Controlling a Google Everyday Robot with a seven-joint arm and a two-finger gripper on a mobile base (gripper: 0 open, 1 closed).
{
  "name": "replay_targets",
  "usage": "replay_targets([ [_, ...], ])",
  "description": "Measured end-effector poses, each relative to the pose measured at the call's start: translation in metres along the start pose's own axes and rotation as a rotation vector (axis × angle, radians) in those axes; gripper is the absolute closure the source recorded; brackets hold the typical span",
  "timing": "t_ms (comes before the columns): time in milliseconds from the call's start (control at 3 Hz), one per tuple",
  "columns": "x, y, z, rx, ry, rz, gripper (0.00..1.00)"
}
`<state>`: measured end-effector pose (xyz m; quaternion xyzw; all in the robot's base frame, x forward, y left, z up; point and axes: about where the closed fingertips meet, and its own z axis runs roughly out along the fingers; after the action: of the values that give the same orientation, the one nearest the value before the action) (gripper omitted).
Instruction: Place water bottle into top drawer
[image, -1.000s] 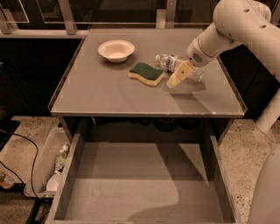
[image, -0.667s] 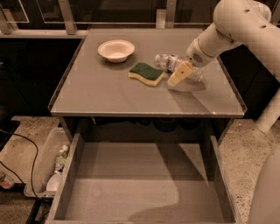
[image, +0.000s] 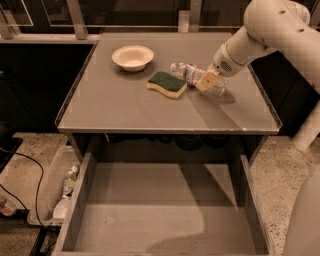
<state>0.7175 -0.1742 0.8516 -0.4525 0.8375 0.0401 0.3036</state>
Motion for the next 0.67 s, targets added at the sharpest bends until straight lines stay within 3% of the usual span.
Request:
replay_targets([
  [333,0.0,0.0,0.0,0.0,0.0,0.0,0.87],
  [667,0.0,0.0,0.0001,0.0,0.0,0.0,1.0],
])
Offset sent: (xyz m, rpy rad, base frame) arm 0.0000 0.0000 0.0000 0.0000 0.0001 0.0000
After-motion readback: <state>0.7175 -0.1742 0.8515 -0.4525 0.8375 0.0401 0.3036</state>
